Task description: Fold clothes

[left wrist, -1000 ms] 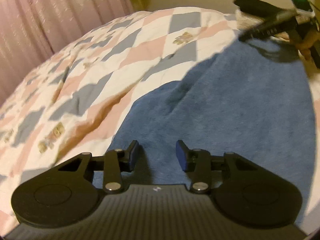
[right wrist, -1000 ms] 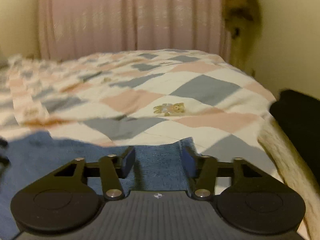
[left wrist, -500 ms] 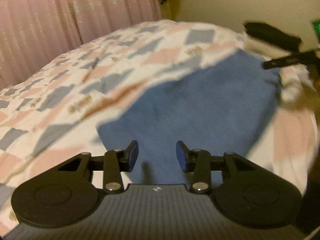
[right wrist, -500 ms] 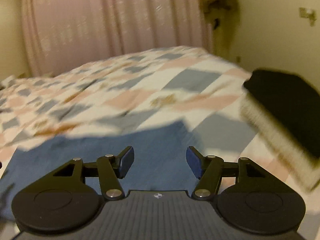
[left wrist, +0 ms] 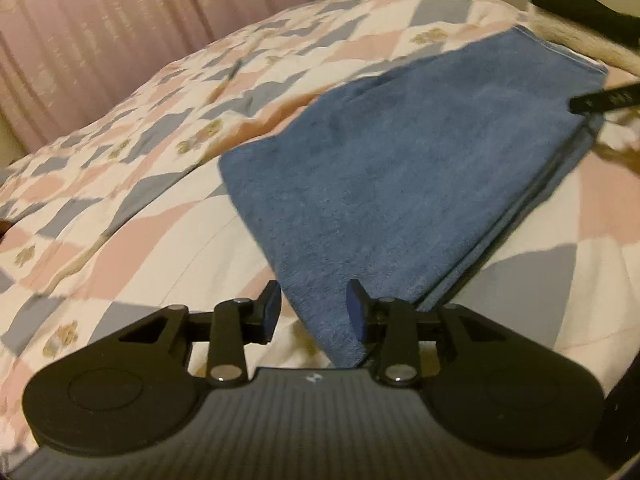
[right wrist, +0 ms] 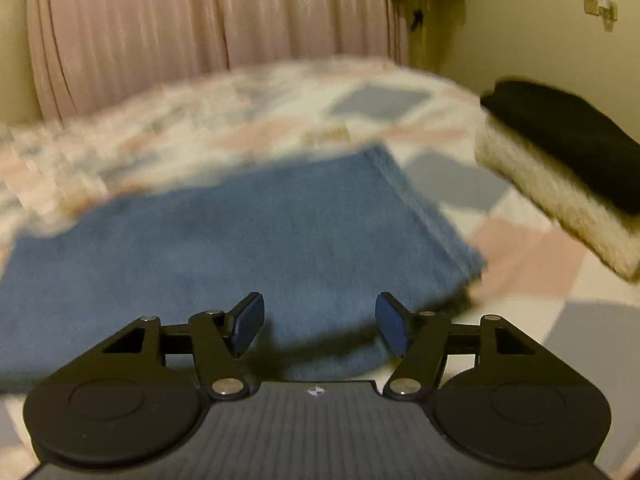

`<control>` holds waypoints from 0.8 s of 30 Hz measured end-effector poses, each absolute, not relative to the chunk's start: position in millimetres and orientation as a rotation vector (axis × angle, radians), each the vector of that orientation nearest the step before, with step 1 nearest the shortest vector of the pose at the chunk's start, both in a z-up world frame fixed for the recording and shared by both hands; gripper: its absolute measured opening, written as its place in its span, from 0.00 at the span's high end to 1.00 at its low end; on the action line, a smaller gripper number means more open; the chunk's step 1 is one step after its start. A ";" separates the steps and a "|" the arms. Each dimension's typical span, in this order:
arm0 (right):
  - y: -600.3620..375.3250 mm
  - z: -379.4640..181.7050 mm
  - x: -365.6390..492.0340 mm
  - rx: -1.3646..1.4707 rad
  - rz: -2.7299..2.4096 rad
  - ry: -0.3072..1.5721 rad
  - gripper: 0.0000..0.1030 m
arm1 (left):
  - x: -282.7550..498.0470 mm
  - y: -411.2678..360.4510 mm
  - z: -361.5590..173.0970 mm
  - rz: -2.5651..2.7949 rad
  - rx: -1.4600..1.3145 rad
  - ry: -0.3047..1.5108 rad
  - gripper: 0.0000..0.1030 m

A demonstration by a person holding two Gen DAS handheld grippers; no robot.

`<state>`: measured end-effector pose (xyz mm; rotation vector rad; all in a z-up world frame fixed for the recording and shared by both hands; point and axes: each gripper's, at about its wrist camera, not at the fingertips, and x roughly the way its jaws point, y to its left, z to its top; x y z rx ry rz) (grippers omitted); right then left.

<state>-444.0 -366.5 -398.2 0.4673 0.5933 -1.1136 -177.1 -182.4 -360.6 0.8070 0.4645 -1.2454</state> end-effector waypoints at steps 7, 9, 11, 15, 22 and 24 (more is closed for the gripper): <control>-325.2 -367.2 -460.4 0.470 -1.116 0.482 0.30 | -184.6 -163.5 -336.7 -1.179 0.763 0.461 0.61; -304.7 -351.7 -467.1 0.431 -1.131 0.440 0.28 | -188.6 -154.4 -327.7 -1.183 0.745 0.453 0.60; -288.0 -341.4 -473.7 0.407 -1.141 0.402 0.24 | -194.1 -145.9 -319.8 -1.192 0.738 0.439 0.58; -250.4 -326.4 -484.7 0.354 -1.114 0.370 0.22 | -204.8 -123.7 -303.9 -1.209 0.717 0.409 0.57; -191.8 -309.0 -497.8 0.323 -1.108 0.354 0.16 | -223.6 -80.9 -280.4 -1.241 0.650 0.370 0.50; -178.8 -305.2 -499.8 0.321 -1.100 0.343 0.16 | -226.3 -70.4 -275.6 -1.252 0.631 0.365 0.49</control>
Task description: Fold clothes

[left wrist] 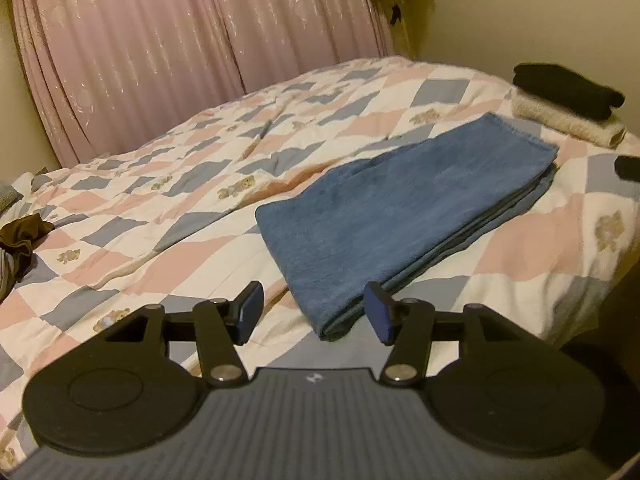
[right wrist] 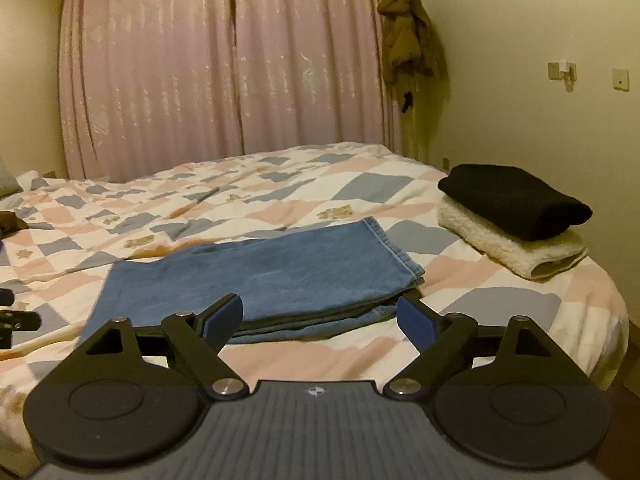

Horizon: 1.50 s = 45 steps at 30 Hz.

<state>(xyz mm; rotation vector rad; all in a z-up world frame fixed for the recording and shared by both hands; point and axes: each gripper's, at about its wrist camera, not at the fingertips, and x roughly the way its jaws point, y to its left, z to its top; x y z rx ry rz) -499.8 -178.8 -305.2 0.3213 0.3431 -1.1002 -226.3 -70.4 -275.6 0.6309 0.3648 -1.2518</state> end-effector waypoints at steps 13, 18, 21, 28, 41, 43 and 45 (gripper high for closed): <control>-151.3 -293.0 -467.7 0.158 -1.138 0.469 0.12 | -196.9 -57.0 -275.9 -1.237 0.527 0.494 0.45; -161.9 -303.1 -450.5 0.158 -1.110 0.510 0.10 | -190.4 -76.1 -296.5 -1.238 0.564 0.563 0.45; -169.5 -310.4 -442.1 0.164 -1.099 0.533 0.10 | -183.0 -88.9 -310.0 -1.232 0.583 0.597 0.45; -189.8 -335.8 -418.2 0.143 -1.070 0.621 0.11 | -133.5 -120.7 -337.5 -1.278 0.479 0.782 0.45; -141.6 -399.7 -281.3 -0.296 -0.685 0.755 0.33 | -53.9 -169.0 -350.2 -1.321 0.349 0.989 0.44; -135.7 -404.3 -263.2 -0.327 -0.616 0.762 0.33 | -48.0 -169.9 -350.3 -1.320 0.337 0.998 0.43; -128.8 -409.3 -247.6 -0.339 -0.560 0.766 0.32 | -42.4 -171.5 -351.5 -1.320 0.321 1.017 0.43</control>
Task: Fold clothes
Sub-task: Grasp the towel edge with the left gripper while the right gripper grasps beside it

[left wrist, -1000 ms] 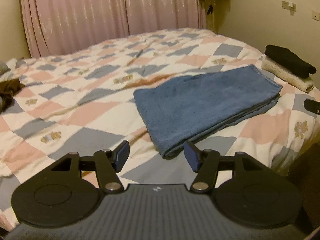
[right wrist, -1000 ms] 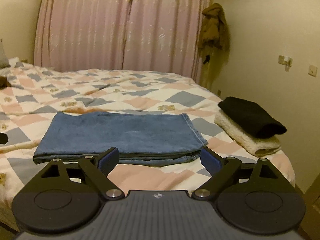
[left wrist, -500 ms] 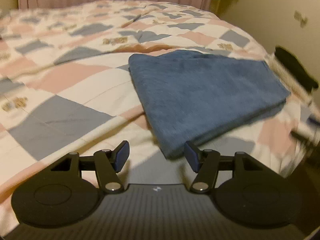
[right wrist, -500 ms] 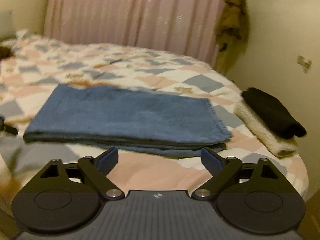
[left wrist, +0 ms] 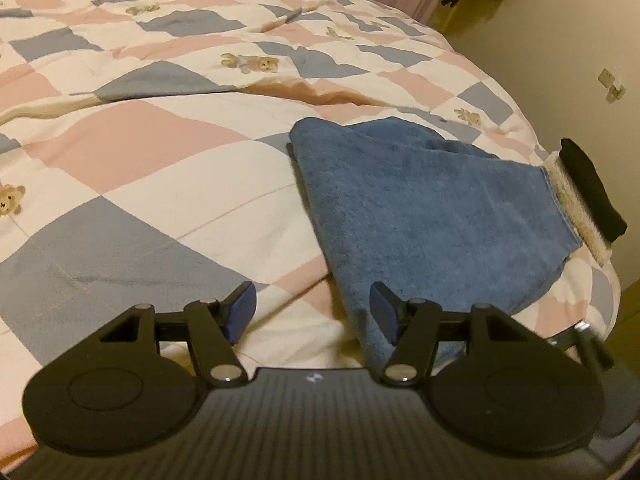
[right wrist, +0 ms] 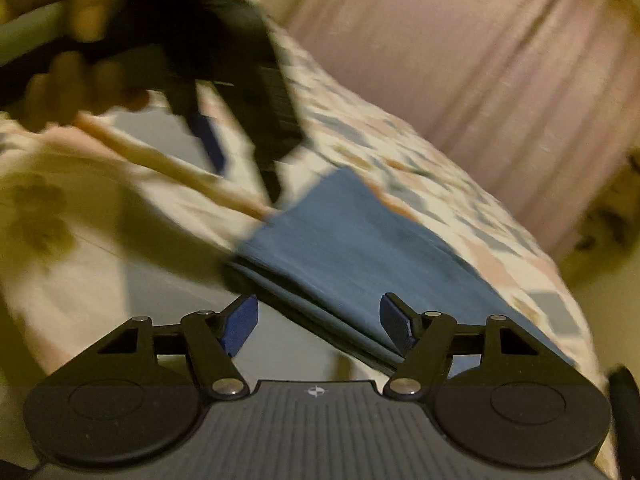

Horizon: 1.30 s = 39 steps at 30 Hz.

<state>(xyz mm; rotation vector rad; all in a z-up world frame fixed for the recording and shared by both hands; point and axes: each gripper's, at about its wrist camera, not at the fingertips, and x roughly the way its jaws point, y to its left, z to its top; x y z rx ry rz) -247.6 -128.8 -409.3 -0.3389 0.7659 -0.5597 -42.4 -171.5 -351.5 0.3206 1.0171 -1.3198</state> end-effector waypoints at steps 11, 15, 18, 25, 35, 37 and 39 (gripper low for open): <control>-130.2 -451.1 -190.2 -0.446 -0.642 0.831 0.52 | -11.2 -227.6 -366.3 -1.352 0.152 1.141 0.40; -124.3 -456.5 -191.4 -0.494 -0.677 0.831 0.54 | 8.0 -260.5 -382.5 -1.355 0.064 1.211 0.40; -119.7 -465.6 -187.3 -0.548 -0.703 0.843 0.54 | 14.2 -282.4 -390.1 -1.370 0.056 1.233 0.44; -139.3 -481.8 -172.1 -0.577 -0.738 0.848 0.62 | 10.6 -300.9 -401.2 -1.380 0.073 1.256 0.85; -117.3 -410.1 -199.0 -0.463 -0.729 0.708 0.84 | 11.0 -230.3 -334.0 -1.449 -0.052 1.109 0.93; -104.9 -384.9 -205.6 -0.432 -0.719 0.666 0.85 | 9.8 -214.1 -317.3 -1.449 -0.051 1.074 0.93; -93.2 -361.9 -211.9 -0.393 -0.694 0.623 0.85 | 8.6 -197.9 -300.7 -1.448 -0.050 1.039 0.92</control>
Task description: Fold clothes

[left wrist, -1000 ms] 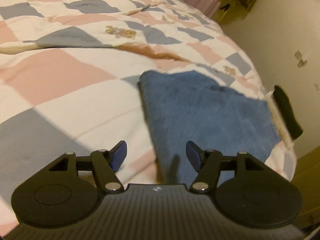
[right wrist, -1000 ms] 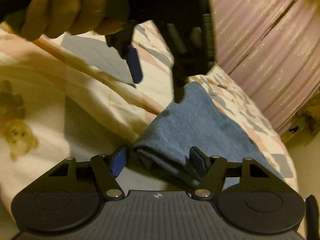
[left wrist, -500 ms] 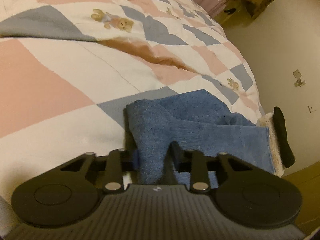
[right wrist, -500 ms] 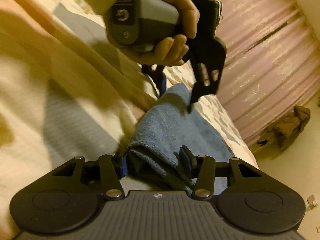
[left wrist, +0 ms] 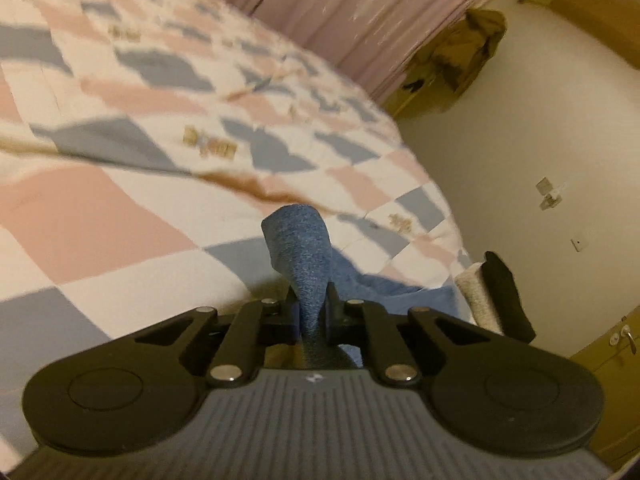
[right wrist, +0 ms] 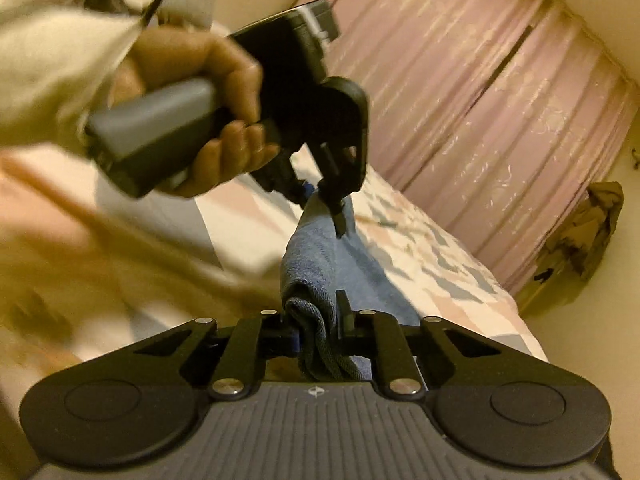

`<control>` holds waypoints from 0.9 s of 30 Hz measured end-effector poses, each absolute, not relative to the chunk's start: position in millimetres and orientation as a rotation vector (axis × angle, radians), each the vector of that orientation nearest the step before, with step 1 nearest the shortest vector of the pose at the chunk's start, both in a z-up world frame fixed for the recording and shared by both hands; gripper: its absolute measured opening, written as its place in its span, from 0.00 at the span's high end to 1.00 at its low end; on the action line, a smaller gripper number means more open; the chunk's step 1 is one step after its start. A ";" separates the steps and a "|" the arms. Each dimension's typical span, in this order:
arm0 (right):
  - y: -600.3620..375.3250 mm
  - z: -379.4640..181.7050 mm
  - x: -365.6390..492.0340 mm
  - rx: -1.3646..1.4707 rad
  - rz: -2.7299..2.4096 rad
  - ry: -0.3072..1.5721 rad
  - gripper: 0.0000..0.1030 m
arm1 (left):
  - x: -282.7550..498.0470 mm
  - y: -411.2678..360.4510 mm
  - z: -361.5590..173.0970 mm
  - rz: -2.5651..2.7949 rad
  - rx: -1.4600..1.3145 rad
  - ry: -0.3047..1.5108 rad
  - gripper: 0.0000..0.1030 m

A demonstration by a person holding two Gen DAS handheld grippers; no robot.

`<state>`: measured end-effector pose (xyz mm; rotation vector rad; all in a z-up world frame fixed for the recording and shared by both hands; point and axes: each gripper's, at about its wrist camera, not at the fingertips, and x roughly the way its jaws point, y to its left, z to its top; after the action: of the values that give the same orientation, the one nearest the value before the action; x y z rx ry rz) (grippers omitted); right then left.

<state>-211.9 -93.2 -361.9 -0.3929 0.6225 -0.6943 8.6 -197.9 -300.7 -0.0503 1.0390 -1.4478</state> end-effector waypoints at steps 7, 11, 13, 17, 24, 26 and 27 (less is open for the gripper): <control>-127.2 -322.6 -250.7 -0.046 -0.612 0.535 0.85 | -30.2 -220.7 -280.2 -1.407 0.107 0.973 0.90; -186.0 -305.2 -296.3 0.249 -0.570 0.444 0.86 | -72.7 -263.0 -252.1 -1.455 0.131 0.912 0.84; -216.9 -295.5 -324.7 0.363 -0.571 0.385 0.86 | -100.9 -291.3 -238.1 -1.480 0.153 0.883 0.80; -278.0 -295.2 -389.5 0.565 -0.591 0.280 0.86 | -167.0 -358.6 -228.1 -1.558 0.232 0.856 0.75; -387.6 -365.1 -495.5 0.936 -0.740 0.224 0.86 | -238.4 -400.3 -261.9 -1.671 0.354 0.847 0.59; -404.9 -397.0 -513.1 1.042 -0.784 0.251 0.86 | -237.0 -393.7 -283.1 -1.629 0.385 0.862 0.63; -410.4 -410.9 -518.2 1.076 -0.803 0.263 0.86 | -231.6 -386.9 -293.9 -1.593 0.389 0.870 0.66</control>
<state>-518.2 -410.4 -410.9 1.0762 0.2626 -0.8029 -231.6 -386.9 -293.9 0.3888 0.8695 -1.5930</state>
